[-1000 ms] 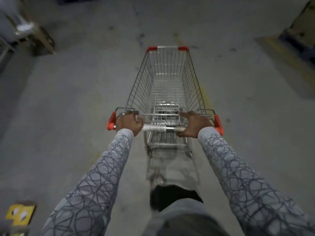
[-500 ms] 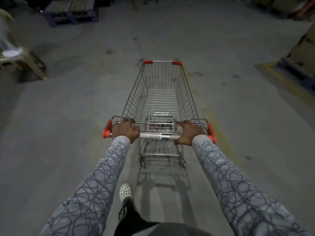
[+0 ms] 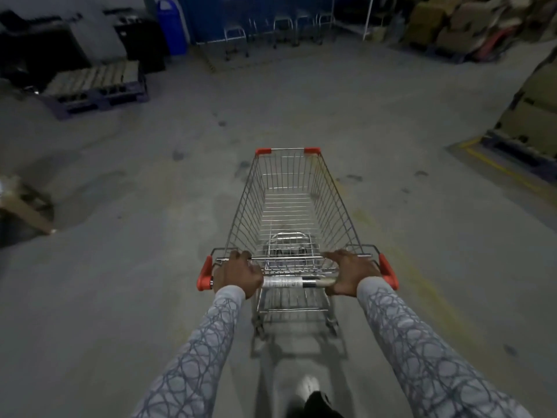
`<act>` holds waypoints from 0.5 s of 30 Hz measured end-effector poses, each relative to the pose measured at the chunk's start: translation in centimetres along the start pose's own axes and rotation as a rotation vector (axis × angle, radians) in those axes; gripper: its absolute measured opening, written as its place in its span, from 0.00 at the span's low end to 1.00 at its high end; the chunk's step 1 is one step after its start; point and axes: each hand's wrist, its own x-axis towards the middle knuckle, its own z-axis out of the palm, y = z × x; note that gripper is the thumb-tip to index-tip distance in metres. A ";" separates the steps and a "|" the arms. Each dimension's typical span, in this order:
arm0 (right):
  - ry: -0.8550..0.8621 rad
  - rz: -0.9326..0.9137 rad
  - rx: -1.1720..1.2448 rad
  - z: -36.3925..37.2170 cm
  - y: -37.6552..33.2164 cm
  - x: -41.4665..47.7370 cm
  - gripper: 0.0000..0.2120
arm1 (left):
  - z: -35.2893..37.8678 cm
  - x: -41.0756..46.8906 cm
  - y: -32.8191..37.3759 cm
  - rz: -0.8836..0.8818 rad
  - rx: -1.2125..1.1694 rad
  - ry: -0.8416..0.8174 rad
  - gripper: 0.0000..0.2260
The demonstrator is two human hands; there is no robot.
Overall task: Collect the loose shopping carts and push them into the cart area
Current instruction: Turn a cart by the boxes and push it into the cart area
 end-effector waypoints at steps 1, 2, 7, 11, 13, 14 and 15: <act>0.004 0.005 0.009 -0.9 -0.8 2.7 0.51 | -0.3 2.9 -0.6 -0.002 -0.007 -0.002 0.21; 0.009 0.009 0.017 -1.8 -1.7 5.5 0.50 | -0.6 6.0 -1.2 -0.006 -0.013 -0.003 0.20; 0.013 -0.018 0.028 -6.8 -6.7 19.3 0.49 | -3.2 21.0 -4.4 -0.024 -0.014 -0.036 0.19; 0.016 -0.019 0.034 -10.7 -10.7 29.3 0.48 | -5.5 31.8 -6.7 -0.043 0.003 -0.053 0.20; 0.002 -0.015 0.036 -12.5 -12.7 34.0 0.48 | -6.8 37.0 -7.9 -0.077 -0.005 -0.077 0.20; 0.003 -0.022 0.042 -13.1 -13.8 36.4 0.49 | -7.5 39.4 -8.6 -0.081 -0.001 -0.091 0.20; 0.005 -0.031 0.049 -13.7 -15.0 38.9 0.49 | -8.1 41.9 -9.4 -0.080 0.003 -0.105 0.21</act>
